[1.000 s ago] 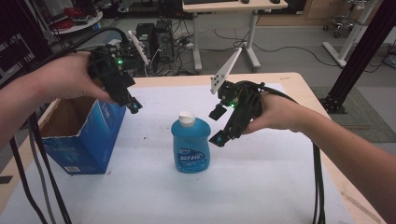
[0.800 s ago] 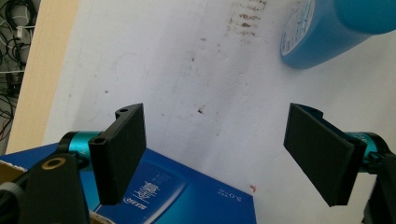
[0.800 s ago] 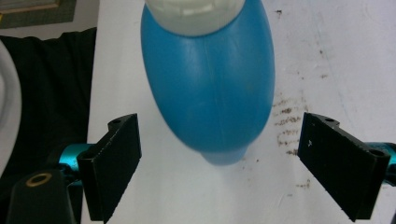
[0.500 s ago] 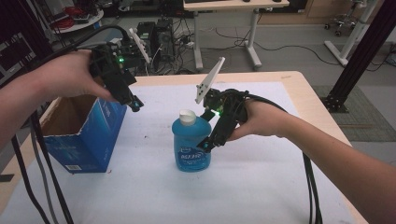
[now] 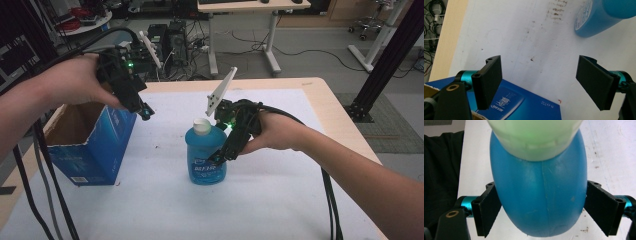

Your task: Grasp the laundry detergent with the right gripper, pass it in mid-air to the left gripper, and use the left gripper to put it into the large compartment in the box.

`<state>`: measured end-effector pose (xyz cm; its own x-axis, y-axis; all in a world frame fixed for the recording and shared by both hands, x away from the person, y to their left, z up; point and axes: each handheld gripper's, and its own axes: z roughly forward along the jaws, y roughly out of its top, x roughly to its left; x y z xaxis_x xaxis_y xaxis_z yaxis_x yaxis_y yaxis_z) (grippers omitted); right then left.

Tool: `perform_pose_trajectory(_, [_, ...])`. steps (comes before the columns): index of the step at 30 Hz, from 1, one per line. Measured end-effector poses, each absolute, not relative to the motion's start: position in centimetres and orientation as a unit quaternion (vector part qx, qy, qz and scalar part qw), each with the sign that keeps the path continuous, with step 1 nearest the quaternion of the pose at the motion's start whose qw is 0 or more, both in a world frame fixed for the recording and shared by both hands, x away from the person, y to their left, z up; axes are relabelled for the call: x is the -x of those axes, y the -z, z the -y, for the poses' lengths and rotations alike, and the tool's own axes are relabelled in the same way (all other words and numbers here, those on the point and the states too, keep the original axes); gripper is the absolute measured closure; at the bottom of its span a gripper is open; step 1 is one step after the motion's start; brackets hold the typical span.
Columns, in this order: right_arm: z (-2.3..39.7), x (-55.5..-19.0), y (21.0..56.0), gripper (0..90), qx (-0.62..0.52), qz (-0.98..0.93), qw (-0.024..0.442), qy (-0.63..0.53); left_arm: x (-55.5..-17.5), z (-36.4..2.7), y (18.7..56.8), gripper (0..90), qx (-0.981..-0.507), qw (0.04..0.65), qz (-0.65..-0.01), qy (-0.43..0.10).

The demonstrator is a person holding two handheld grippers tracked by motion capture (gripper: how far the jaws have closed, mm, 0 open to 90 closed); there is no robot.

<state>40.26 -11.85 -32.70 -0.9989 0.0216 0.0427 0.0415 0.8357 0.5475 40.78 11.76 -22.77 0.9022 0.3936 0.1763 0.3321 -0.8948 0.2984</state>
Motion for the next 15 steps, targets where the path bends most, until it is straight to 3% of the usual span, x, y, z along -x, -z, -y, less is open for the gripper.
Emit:
perform_pose_trajectory(2, [11.95,-40.23,32.66,24.6,0.016,0.958,0.021,0.285,-40.79,-11.75,22.77,21.3,-0.967,0.131,-0.187,-0.117])
perform_pose_trajectory(15, [11.91,-40.34,32.68,26.9,0.015,0.958,0.02,0.287,-40.7,-11.89,22.63,21.3,-0.967,0.132,-0.183,-0.119])
